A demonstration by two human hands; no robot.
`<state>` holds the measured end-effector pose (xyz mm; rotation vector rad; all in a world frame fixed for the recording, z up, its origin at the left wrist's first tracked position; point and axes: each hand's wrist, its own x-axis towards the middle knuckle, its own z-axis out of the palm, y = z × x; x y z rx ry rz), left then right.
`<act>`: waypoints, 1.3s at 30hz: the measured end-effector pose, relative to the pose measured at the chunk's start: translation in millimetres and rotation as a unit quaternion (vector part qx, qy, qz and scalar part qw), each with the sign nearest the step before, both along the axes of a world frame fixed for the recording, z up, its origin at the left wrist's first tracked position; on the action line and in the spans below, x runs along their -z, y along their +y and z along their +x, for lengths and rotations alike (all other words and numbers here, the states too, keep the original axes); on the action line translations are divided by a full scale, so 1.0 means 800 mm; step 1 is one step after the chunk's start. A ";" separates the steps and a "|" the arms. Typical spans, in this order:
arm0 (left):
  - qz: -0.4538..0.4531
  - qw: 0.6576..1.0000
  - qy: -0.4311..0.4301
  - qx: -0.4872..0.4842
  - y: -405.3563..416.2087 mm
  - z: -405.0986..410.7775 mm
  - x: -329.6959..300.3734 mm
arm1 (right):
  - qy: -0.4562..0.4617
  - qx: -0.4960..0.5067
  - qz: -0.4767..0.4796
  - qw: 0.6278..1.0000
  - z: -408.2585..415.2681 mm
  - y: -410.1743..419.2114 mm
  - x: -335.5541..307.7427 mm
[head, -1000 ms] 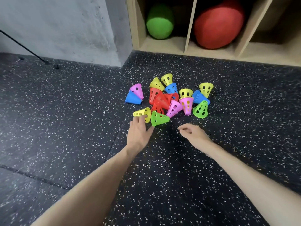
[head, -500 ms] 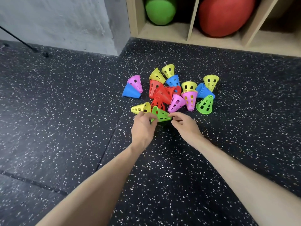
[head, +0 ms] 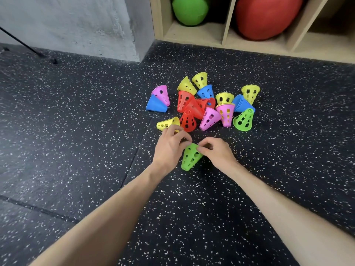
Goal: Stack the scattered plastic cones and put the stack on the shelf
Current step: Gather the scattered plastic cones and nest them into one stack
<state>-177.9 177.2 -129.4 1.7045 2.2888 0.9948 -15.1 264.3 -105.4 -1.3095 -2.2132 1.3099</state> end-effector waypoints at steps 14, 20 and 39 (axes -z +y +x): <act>-0.158 0.984 0.016 -0.076 0.018 -0.065 0.019 | 0.067 0.163 -0.007 0.984 0.017 0.012 0.020; -0.149 0.984 0.081 -0.050 0.020 -0.059 0.014 | 0.095 0.182 0.015 0.979 0.008 0.017 0.018; -0.101 0.972 -0.206 -0.040 0.002 0.056 0.029 | 0.109 0.087 -0.038 0.989 0.009 0.011 0.015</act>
